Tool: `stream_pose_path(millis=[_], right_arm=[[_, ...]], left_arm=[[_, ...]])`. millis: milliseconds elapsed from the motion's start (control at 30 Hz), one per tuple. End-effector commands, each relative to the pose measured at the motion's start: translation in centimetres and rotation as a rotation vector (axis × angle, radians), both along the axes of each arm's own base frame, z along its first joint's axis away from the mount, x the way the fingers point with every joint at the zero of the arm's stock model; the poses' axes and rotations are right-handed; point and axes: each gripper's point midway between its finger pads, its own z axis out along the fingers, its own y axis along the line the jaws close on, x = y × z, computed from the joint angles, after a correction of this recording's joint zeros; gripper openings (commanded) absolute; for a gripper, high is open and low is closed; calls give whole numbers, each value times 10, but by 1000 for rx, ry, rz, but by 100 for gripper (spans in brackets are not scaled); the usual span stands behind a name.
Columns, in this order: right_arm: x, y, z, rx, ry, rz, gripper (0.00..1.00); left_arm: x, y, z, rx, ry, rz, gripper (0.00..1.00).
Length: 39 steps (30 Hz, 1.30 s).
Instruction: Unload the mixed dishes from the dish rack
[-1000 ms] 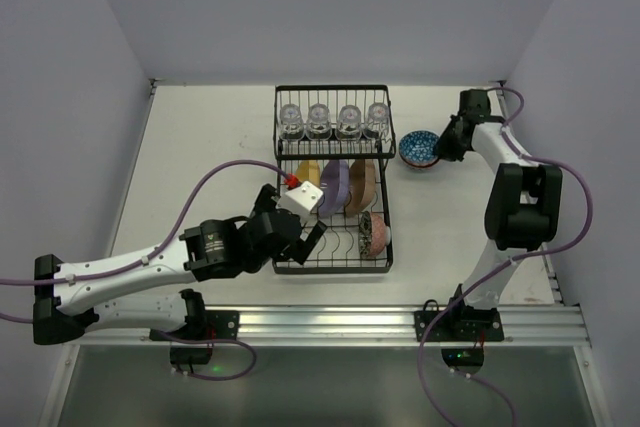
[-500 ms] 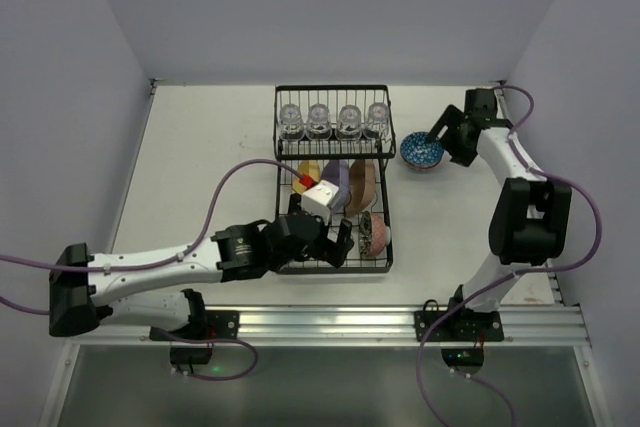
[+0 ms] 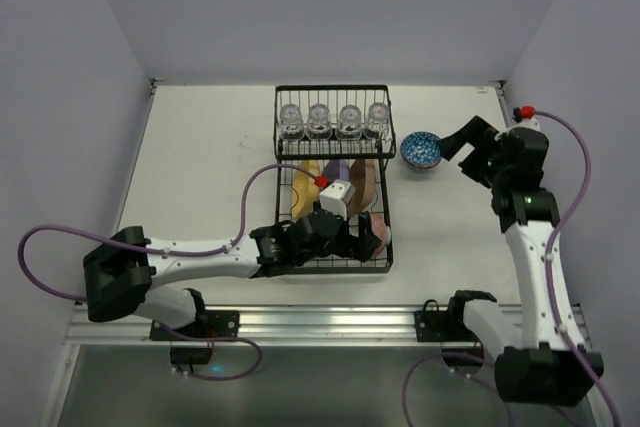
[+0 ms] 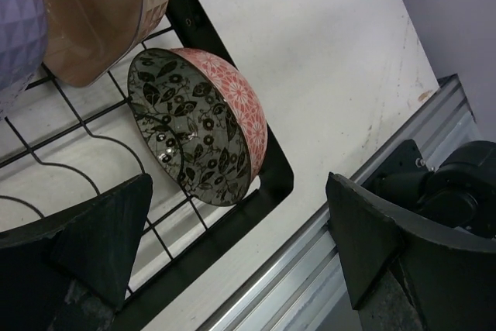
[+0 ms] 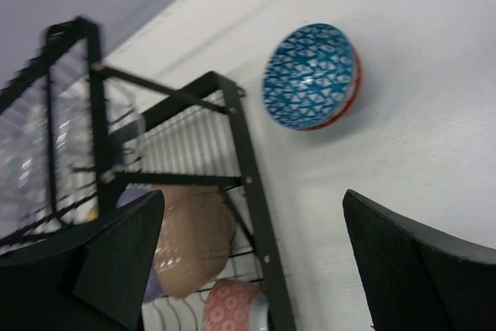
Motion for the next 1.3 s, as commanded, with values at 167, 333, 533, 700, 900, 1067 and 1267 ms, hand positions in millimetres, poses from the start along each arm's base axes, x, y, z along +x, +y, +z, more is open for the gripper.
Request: stream_pose_path(millis=[167,333,533,700,900,1067,1267], right_arm=[[-79,69,49,175,-272,335,99],[-118,91,65,217,-323,470,99],[-129,92,59,205,-318,486,99],[-129,88,57,180,-312,468,99],[-133,89,67,164,-330,475,99],[-135,88,73,153,-346,472,99],[-138,89,78,149,-357,479,99]], left_arm=[[14,-35,1,-221,56,-60,80],[15,-47,-7,-258,79,-79,55],[13,-53,-9,-284,83,-103,31],[9,-60,-14,-300,105,-131,20],[9,-59,-17,-314,123,-124,0],[6,-56,-6,-376,124,-139,0],[-2,-52,13,-512,111,-191,0]])
